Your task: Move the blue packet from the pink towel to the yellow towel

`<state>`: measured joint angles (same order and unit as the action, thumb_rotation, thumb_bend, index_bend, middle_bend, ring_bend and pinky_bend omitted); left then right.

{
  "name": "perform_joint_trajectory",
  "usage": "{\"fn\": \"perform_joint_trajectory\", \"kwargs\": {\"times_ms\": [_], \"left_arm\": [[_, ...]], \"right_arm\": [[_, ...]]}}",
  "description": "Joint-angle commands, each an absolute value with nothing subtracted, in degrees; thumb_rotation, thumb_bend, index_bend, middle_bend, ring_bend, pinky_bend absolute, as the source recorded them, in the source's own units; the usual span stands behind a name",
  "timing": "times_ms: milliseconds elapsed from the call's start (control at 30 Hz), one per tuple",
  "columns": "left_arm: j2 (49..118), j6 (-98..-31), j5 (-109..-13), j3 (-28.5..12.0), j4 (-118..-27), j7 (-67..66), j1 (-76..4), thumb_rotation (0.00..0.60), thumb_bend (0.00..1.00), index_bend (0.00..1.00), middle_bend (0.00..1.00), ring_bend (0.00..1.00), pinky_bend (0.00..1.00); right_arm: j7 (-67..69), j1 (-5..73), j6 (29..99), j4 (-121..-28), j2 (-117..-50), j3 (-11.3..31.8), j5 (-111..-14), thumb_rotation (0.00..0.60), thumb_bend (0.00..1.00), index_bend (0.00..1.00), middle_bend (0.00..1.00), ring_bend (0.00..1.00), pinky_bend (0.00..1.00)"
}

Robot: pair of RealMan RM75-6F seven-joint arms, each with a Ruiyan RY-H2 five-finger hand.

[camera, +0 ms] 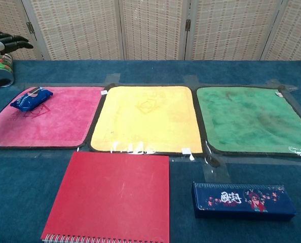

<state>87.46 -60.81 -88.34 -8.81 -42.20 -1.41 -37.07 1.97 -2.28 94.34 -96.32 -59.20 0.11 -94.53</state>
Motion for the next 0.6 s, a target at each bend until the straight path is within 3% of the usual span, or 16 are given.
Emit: {"fn": "perform_joint_trajectory", "kwargs": {"times_ms": [33, 600], "left_arm": [[90.8, -58.5, -88.8, -7.2, -35.7, -2.0, -39.6, 0.6, 0.37, 0.02, 0.02, 0.04, 0.07], [98.6, -50.7, -87.1, -4.2, -17.6, 2.4, -41.6, 0.6, 0.36, 0.0, 0.0, 0.02, 0.07]], "right_arm": [[1.8, -2.2, 94.1, -96.5, -59.2, 0.2, -94.5, 0.6, 0.12, 0.0, 0.01, 0.03, 0.0], [0.4, -2.0, 92.3, -97.1, -59.2, 0.3, -93.2, 0.6, 0.12, 0.0, 0.01, 0.03, 0.0]]}}
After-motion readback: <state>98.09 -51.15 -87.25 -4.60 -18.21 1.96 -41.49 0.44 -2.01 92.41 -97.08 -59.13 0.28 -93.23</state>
